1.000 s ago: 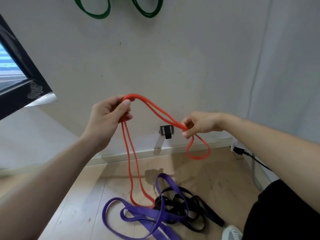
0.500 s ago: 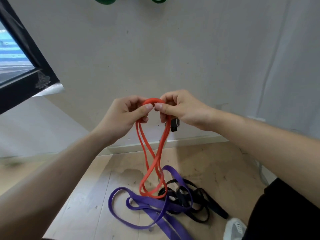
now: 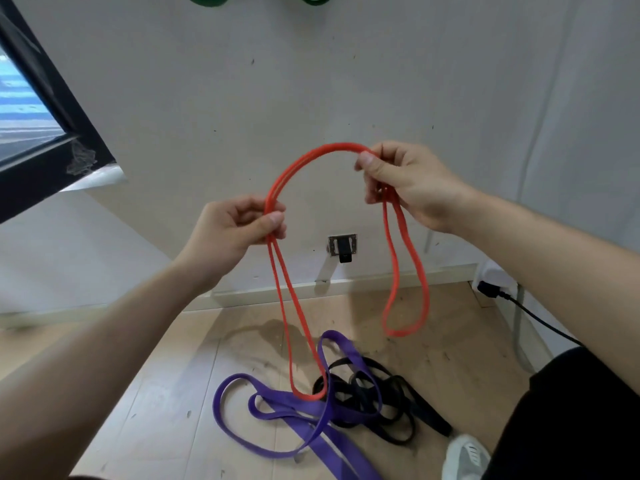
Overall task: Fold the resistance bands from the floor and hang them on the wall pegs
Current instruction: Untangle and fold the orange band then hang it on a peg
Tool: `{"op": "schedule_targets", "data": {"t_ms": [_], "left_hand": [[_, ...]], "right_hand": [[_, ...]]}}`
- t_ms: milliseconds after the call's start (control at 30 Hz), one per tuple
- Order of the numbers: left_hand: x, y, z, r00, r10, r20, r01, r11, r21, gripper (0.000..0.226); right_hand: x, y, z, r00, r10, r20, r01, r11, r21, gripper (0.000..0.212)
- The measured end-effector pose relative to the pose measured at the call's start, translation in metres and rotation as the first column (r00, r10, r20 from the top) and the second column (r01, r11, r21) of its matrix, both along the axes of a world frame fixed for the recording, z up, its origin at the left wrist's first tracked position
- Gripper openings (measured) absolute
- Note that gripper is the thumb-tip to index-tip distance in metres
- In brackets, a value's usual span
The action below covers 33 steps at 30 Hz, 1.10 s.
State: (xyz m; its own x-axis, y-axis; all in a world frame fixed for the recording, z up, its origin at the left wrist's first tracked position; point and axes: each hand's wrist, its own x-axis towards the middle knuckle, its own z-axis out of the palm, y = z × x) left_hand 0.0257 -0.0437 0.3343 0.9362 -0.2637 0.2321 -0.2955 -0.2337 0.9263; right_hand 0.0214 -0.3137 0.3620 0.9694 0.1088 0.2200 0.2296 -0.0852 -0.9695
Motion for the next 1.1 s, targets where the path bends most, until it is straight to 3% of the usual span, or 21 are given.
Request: {"op": "schedule_targets", "data": {"t_ms": [200,300,433,667,800,1100], "left_hand": [[-0.007,-0.021,0.013,0.999,0.028,0.041,-0.024,0.995,-0.098,0.01],[-0.012,-0.033,0.013,0.999,-0.013,0.05,0.016,0.998,-0.058,0.009],[-0.015,-0.043,0.014,0.995,-0.038,0.088,0.039,0.999,-0.01,0.009],[-0.015,-0.037,0.014,0.996,-0.035,0.079,0.037,0.999,-0.021,0.01],[-0.017,-0.036,0.017,0.997,-0.05,0.065,0.054,0.997,-0.062,0.01],[-0.018,-0.029,0.019,0.994,-0.082,0.073,0.087,0.993,-0.078,0.008]], "right_hand": [[-0.003,-0.003,-0.005,0.986,0.158,-0.062,-0.169,0.904,-0.392,0.014],[-0.008,0.006,-0.005,0.981,0.189,-0.046,-0.189,0.871,-0.454,0.011],[-0.012,0.014,0.002,0.983,0.167,0.075,-0.098,0.826,-0.556,0.012],[-0.015,0.02,0.008,0.972,0.189,0.141,-0.076,0.817,-0.572,0.012],[-0.016,0.028,0.003,0.967,0.221,0.13,-0.127,0.855,-0.502,0.019],[-0.017,0.034,0.005,0.957,0.172,0.234,-0.064,0.912,-0.406,0.013]]}}
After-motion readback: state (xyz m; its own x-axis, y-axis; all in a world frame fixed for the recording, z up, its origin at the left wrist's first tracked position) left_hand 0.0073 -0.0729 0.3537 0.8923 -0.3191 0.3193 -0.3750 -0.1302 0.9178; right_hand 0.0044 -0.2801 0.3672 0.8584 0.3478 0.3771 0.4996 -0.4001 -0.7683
